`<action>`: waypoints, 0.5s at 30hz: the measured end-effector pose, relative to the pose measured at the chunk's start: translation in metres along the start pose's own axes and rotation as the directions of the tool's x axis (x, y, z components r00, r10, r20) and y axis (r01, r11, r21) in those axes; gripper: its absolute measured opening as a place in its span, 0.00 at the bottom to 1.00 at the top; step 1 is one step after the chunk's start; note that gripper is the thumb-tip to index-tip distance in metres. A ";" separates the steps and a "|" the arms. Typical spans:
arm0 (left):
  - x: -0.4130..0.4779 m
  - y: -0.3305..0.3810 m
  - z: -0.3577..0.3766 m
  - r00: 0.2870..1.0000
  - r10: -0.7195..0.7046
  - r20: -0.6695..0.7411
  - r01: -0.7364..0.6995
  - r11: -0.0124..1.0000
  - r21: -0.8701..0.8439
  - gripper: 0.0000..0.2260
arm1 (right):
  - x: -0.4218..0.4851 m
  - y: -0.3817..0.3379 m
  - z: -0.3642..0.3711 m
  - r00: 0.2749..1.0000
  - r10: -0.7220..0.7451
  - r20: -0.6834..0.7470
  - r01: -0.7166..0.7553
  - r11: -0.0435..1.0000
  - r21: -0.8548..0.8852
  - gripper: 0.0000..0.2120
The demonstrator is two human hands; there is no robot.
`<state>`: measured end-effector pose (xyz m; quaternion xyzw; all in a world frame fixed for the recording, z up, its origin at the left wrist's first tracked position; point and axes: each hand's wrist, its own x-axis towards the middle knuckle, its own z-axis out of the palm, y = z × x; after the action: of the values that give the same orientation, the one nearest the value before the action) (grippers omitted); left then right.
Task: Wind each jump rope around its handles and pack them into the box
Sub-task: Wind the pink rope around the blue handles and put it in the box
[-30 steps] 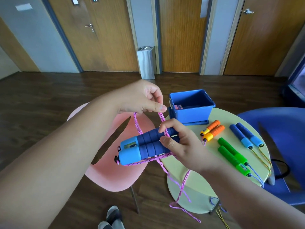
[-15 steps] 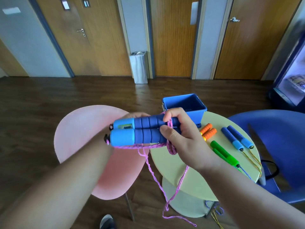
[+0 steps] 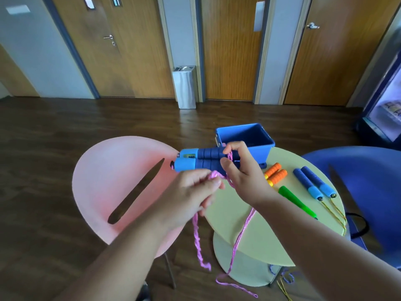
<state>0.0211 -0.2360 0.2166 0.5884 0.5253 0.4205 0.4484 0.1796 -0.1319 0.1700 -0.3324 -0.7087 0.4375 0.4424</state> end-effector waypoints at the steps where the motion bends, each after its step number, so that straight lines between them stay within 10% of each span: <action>1: 0.002 0.008 -0.006 1.000 0.009 -0.028 -0.008 1.000 0.017 0.12 | -0.003 0.003 0.003 1.000 -0.016 0.015 0.016 1.000 -0.007 0.07; 15: 0.048 0.052 -0.035 0.956 0.180 -0.233 0.056 0.666 0.743 0.21 | -0.034 -0.004 0.029 0.986 -0.163 -0.023 0.163 0.987 -0.010 0.13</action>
<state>0.0039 -0.1878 0.2769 0.6699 0.6892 0.2660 0.0740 0.1654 -0.1718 0.1552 -0.2804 -0.7298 0.3932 0.4839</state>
